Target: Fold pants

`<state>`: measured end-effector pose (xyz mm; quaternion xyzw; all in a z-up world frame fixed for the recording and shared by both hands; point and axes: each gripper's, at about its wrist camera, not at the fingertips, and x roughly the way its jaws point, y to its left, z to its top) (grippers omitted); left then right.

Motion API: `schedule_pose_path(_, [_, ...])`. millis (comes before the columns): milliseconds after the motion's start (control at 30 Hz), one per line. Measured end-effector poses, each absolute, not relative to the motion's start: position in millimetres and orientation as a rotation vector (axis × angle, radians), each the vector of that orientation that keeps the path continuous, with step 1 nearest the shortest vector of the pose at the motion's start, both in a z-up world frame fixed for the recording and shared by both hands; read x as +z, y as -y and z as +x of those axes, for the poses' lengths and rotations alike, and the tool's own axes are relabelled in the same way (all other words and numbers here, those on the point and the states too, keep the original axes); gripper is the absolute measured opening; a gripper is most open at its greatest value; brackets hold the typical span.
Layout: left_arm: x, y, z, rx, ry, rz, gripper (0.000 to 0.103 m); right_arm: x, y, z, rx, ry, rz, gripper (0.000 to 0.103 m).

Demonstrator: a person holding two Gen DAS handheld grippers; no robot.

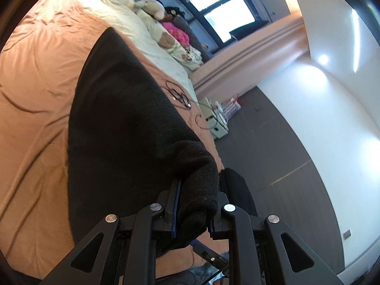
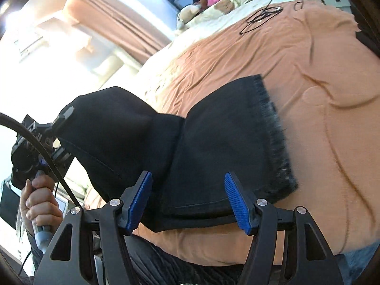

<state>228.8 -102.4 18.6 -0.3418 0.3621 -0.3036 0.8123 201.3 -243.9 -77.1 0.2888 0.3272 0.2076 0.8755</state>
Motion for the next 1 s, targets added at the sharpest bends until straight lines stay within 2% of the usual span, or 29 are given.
schedule_pose_path(300, [-5.5,164.6,240.0,-0.700,-0.872,-0.676,0.019,-80.4,282.8,171.8,0.387,-0.667,0.656,0.062])
schedule_pose_path(500, [-49.1,213.8,248.4,-0.737,-1.020,-0.633,0.023,-86.7,308.5,163.4,0.361,-0.673,0.699,0.062])
schedule_pose_path(600, [-68.6,227.1,246.1,-0.754,-1.075,-0.614,0.034,-87.2,318.4,159.8,0.359,-0.674,0.718,0.062])
schedule_pose_path(667, [-72.5,229.1,244.6,-0.781,-1.087,-0.624,0.050,-85.7,321.7,159.7,0.371,-0.669,0.729,0.062])
schedule_pose_path(767, [-70.8,221.7,241.7,-0.768,-1.075,-0.612,0.068,-85.1,322.9,163.9,0.407,-0.664,0.762,0.062])
schedule_pose_path(867, [-66.8,210.7,239.2,-0.745,-1.057,-0.603,0.079,-87.4,319.9,175.8,0.440,-0.663,0.779,0.062])
schedule_pose_path(1000, [-71.3,192.4,232.5,-0.681,-1.055,-0.576,0.085,-94.3,314.1,195.4,0.439,-0.692,0.765,0.062])
